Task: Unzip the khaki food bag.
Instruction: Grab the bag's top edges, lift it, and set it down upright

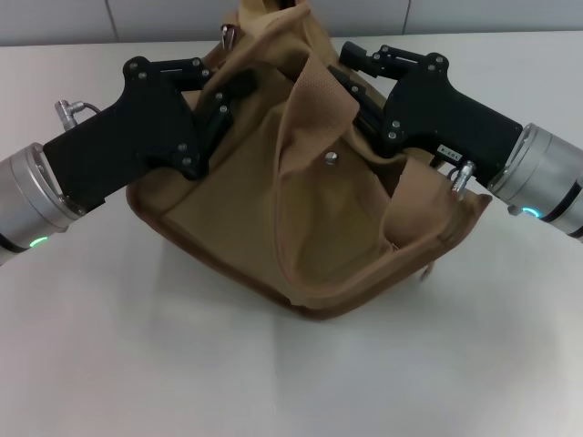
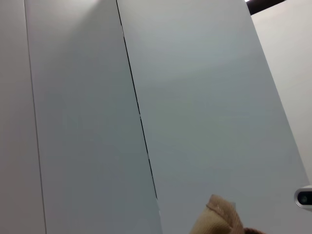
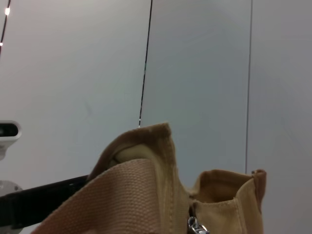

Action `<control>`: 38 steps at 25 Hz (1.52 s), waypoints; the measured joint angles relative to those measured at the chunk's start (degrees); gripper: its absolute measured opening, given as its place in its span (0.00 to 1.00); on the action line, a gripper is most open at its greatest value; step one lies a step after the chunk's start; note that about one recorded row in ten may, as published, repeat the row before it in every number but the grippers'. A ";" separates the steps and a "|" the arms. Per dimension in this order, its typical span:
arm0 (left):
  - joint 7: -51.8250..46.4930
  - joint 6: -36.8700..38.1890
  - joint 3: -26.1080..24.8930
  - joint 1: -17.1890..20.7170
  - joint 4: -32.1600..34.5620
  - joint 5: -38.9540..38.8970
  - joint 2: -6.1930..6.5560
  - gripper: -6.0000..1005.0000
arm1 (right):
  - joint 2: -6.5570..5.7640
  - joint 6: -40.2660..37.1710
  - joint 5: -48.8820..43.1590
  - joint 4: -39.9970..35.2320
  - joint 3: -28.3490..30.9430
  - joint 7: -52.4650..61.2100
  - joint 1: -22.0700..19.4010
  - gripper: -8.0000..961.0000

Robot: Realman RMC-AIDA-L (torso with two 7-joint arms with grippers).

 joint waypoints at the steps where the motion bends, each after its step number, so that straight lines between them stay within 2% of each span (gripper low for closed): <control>1: 0.00 0.00 0.00 0.00 0.00 0.00 0.00 0.07 | 0.00 -0.20 -0.01 -0.01 -0.10 -0.34 0.02 0.43; 8: 0.00 0.27 -0.02 0.00 0.12 0.01 0.08 0.08 | 0.00 -2.52 -1.01 2.16 -0.72 -8.21 -0.43 0.25; 19: 0.01 0.37 0.64 0.01 0.17 0.01 0.08 0.08 | 0.00 -4.97 -2.09 2.02 -2.85 -10.36 -0.64 0.40; 25: 0.01 0.57 0.69 -0.04 0.22 -0.10 0.01 0.09 | 0.00 -2.19 -1.88 2.48 -2.35 -8.38 0.52 0.44; 30: 0.00 0.93 0.70 -0.37 0.28 -0.12 0.06 0.09 | 0.00 -1.27 -1.81 2.46 -2.31 -7.20 1.10 0.43; 38: 0.00 0.96 0.69 -0.63 0.28 -0.12 0.09 0.09 | 0.00 0.11 -1.70 2.49 -2.20 -5.94 1.32 0.24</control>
